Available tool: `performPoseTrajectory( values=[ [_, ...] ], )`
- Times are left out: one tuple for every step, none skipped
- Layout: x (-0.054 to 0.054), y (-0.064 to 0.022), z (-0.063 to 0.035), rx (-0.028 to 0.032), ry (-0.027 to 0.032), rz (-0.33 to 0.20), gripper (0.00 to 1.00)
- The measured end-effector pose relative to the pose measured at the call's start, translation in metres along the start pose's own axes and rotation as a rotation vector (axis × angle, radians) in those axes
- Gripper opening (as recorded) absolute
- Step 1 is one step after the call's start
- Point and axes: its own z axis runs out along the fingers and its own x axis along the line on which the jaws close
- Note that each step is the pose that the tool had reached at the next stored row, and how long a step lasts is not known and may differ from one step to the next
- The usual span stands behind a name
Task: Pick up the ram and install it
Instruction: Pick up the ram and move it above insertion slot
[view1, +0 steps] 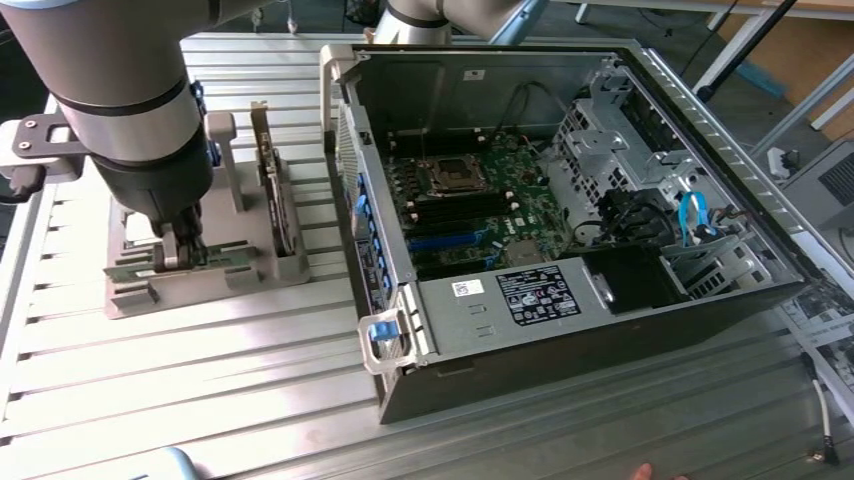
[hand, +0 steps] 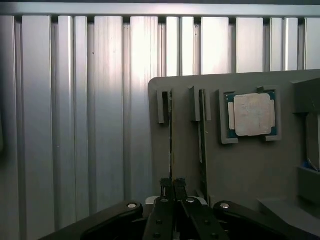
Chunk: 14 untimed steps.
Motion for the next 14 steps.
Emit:
performPoseTrajectory(
  values=[
    [0.000, 0.0000, -0.0008, 0.0000, 0.0000, 0.001, 0.12],
    [0.000, 0.0000, -0.0016, 0.0000, 0.0000, 0.001, 0.12],
    [0.000, 0.0001, -0.0026, 0.0000, 0.0000, 0.002, 0.12],
    [0.000, 0.0001, -0.0034, 0.0000, 0.0000, 0.002, 0.12],
    [0.000, 0.0001, -0.0042, 0.0001, 0.0000, 0.002, 0.12],
    [0.000, 0.0001, -0.0052, 0.0001, -0.0001, 0.003, 0.12],
    [0.000, 0.0001, -0.0060, 0.0001, 0.0000, 0.003, 0.12],
    [0.000, 0.0002, -0.0070, 0.0001, -0.0001, 0.004, 0.12],
    [0.000, 0.0002, -0.0079, 0.0001, -0.0001, 0.004, 0.12],
    [0.000, 0.0002, -0.0089, 0.0001, -0.0001, 0.004, 0.12],
    [0.000, 0.0002, -0.0099, 0.0001, -0.0001, 0.005, 0.12],
    [0.000, 0.0002, -0.0108, 0.0001, -0.0001, 0.005, 0.12],
    [0.000, 0.0003, -0.0118, 0.0000, 0.0000, 0.005, 0.12],
    [0.000, 0.0003, -0.0128, 0.0001, -0.0001, 0.006, 0.12]
  ],
)
